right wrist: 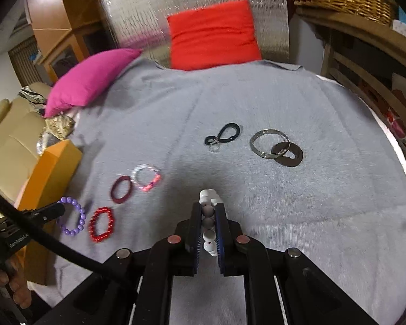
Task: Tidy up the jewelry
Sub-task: 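Lift both bracelets and carry them over the orange box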
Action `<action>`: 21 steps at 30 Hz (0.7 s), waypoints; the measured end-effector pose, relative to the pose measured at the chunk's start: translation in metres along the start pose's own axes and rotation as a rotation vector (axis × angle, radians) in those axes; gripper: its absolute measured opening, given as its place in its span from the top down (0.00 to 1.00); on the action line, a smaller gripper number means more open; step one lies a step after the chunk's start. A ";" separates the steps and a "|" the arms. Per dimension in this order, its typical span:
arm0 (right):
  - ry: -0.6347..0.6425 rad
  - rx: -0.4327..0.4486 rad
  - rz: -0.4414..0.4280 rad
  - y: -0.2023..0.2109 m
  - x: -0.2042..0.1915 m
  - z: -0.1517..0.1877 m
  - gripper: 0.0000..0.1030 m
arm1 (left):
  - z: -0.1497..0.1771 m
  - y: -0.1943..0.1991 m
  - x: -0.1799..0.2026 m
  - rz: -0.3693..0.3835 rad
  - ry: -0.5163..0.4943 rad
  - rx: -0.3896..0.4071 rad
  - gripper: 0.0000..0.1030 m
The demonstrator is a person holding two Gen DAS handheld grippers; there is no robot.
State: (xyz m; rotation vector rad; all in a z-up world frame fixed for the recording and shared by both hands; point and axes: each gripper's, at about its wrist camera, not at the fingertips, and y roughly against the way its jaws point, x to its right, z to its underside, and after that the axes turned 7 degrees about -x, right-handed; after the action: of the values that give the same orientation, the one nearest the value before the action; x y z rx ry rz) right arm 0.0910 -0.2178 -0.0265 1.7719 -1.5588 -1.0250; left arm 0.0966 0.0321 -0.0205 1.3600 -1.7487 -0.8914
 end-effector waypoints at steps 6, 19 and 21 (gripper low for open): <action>0.023 0.016 -0.022 0.027 -0.012 0.021 0.90 | 0.022 0.011 0.013 -0.031 0.006 0.006 0.91; 0.089 0.002 -0.070 0.047 -0.046 0.061 0.90 | 0.055 0.037 0.016 -0.084 0.039 0.023 0.91; 0.103 0.001 -0.075 0.049 -0.053 0.062 0.90 | 0.056 0.042 0.013 -0.092 0.042 0.035 0.91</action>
State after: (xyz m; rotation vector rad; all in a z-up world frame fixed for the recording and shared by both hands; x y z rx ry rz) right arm 0.0107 -0.1693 -0.0113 1.8659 -1.4406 -0.9524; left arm 0.0261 0.0321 -0.0097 1.4820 -1.6883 -0.8790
